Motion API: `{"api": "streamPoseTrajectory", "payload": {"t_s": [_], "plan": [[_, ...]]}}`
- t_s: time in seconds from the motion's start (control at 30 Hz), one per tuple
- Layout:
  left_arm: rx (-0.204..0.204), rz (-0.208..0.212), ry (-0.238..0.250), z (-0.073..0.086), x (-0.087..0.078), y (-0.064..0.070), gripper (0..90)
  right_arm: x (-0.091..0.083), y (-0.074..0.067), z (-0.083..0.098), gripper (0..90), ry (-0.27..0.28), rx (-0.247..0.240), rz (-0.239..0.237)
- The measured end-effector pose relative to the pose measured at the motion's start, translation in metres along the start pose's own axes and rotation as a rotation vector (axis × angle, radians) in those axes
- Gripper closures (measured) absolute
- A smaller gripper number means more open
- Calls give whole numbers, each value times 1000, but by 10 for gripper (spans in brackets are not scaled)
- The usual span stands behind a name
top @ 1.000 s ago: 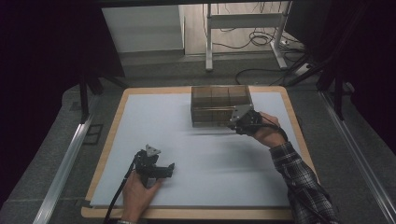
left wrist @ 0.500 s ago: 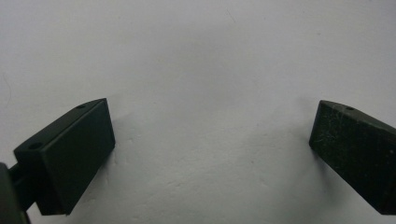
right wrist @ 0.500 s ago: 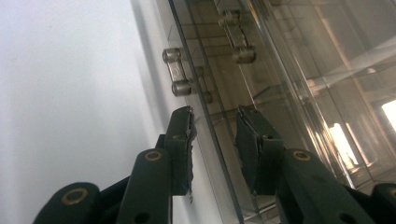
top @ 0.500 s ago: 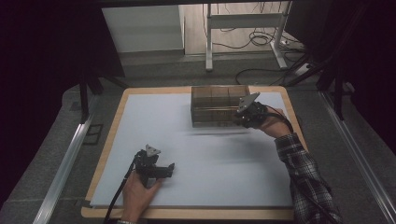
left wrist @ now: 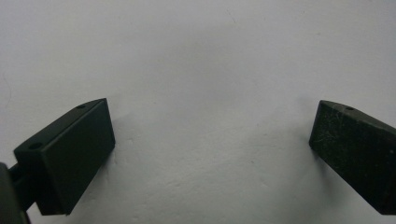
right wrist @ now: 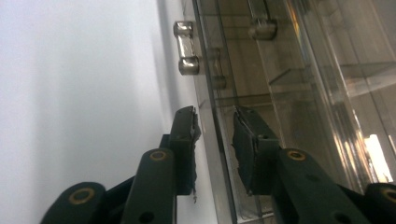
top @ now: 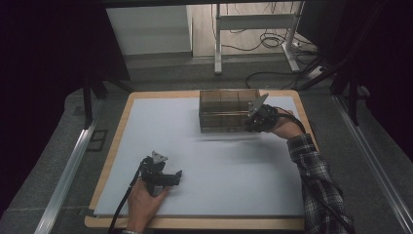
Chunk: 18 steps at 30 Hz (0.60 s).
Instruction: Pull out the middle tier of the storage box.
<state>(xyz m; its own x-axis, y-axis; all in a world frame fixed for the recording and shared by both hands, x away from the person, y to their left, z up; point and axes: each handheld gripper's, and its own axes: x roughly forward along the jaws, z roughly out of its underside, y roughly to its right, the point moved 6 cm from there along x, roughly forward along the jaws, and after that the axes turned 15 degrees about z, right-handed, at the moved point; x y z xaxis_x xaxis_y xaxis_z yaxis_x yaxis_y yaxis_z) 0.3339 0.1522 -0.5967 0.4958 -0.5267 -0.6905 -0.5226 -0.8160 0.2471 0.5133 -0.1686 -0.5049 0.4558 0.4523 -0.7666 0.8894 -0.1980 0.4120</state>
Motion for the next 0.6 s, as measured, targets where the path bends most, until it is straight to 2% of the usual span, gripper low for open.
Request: {"api": "streamPoseTrajectory", "payload": {"t_s": [0.03, 0.1, 0.27, 0.37, 0.57, 0.6], "plan": [[0, 0, 0, 0, 0, 0, 0, 3, 1, 2, 725, -1, -6, -17], [0, 0, 0, 0, 0, 0, 0, 3, 2, 2, 733, -7, -11, -19], [0, 0, 0, 0, 0, 0, 0, 9, 3, 5, 818, -13, -23, -50], [0, 0, 0, 0, 0, 0, 0, 8, 3, 5, 838, -8, -40, -61], [0, 0, 0, 0, 0, 0, 0, 6, -1, 4, 859, 4, -54, -120], [0, 0, 0, 0, 0, 0, 0, 4, -1, 4, 860, 2, -58, -112]]}}
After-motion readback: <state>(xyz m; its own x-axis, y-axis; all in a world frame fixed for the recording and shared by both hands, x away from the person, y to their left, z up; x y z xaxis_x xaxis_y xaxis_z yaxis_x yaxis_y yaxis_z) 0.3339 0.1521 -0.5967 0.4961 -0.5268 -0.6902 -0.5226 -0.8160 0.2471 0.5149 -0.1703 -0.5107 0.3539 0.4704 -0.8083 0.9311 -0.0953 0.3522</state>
